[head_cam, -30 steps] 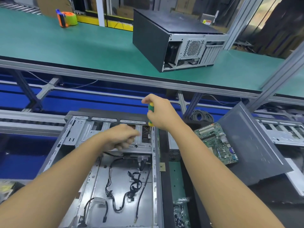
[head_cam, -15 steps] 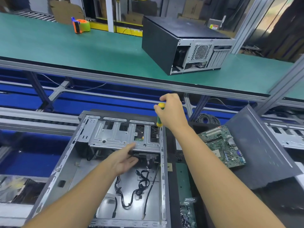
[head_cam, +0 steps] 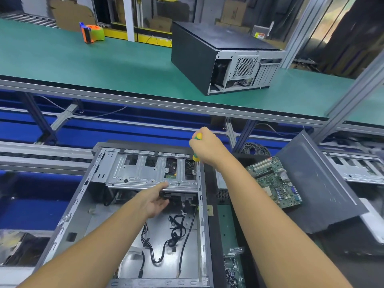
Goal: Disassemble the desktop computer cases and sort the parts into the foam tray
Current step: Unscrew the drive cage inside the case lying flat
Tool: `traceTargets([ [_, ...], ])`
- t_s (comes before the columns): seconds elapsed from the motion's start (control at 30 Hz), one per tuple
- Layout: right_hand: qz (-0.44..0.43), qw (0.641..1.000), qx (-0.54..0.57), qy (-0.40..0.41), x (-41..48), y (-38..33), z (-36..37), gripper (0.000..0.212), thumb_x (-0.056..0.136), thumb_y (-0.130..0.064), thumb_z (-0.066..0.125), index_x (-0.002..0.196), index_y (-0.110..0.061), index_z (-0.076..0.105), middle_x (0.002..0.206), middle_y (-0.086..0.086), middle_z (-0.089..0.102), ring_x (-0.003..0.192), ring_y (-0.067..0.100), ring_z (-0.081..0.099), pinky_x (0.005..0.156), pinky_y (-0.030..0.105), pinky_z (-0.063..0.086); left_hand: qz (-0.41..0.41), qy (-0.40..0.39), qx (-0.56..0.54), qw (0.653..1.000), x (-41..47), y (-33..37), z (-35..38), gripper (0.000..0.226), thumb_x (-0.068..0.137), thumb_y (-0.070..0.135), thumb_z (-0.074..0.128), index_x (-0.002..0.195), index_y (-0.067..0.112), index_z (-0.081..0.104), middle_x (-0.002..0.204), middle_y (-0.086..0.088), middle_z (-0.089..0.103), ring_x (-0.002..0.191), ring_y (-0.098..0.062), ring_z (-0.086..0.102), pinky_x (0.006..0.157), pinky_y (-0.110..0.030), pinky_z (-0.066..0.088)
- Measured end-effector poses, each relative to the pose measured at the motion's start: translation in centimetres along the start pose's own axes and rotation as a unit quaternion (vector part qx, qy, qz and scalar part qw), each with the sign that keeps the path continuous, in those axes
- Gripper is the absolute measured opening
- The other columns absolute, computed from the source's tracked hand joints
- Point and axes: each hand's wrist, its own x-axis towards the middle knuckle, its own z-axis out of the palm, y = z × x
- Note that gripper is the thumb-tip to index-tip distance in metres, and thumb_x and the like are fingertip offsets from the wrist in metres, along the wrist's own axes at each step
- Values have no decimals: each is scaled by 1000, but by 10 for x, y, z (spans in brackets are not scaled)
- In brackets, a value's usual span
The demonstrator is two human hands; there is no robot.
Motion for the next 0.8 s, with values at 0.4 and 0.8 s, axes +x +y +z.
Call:
traceTargets([
  [0.4, -19, 996, -22, 82, 3, 10, -4, 32, 94, -12, 55, 125, -13, 50, 116, 11, 54, 95, 30, 57, 79, 46, 56, 17, -85, -79, 993, 2, -15, 8, 17, 91, 2, 68, 107, 0, 64, 115, -23, 70, 95, -30, 70, 91, -35, 51],
  [0.8, -58, 992, -51, 103, 7, 12, 3, 20, 100, -34, 58, 114, -20, 57, 117, 9, 48, 87, 26, 55, 78, 40, 52, 35, -122, -92, 988, 0, -16, 7, 20, 92, 3, 65, 111, -4, 62, 101, -24, 74, 83, -31, 76, 65, -35, 57],
])
